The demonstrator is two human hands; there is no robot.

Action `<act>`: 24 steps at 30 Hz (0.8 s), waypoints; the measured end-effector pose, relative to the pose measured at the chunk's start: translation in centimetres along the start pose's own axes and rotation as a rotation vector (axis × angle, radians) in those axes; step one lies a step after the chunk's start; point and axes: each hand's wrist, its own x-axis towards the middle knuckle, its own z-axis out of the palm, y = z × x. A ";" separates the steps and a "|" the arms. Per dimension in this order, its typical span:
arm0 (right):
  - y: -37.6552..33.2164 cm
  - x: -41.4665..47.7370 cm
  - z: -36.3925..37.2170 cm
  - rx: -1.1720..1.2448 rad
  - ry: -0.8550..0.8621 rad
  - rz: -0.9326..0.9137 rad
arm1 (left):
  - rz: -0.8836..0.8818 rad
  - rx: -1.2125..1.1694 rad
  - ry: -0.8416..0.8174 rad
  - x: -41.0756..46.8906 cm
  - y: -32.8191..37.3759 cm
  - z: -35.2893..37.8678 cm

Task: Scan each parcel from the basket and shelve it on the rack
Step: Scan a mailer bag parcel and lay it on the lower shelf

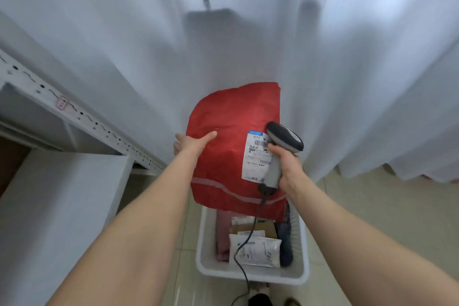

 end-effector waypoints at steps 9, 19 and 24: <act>-3.9 -12.5 2.2 0.001 -0.127 -0.109 | 0.014 -0.067 -0.327 -13.6 2.8 -10.4; -5.9 -24.2 -0.9 -0.097 -0.243 -0.187 | 0.015 -0.263 -0.266 -26.3 0.4 -13.9; -5.9 -27.9 -0.5 -0.072 -0.275 -0.212 | 0.089 -0.264 -0.307 -28.9 -0.3 -16.5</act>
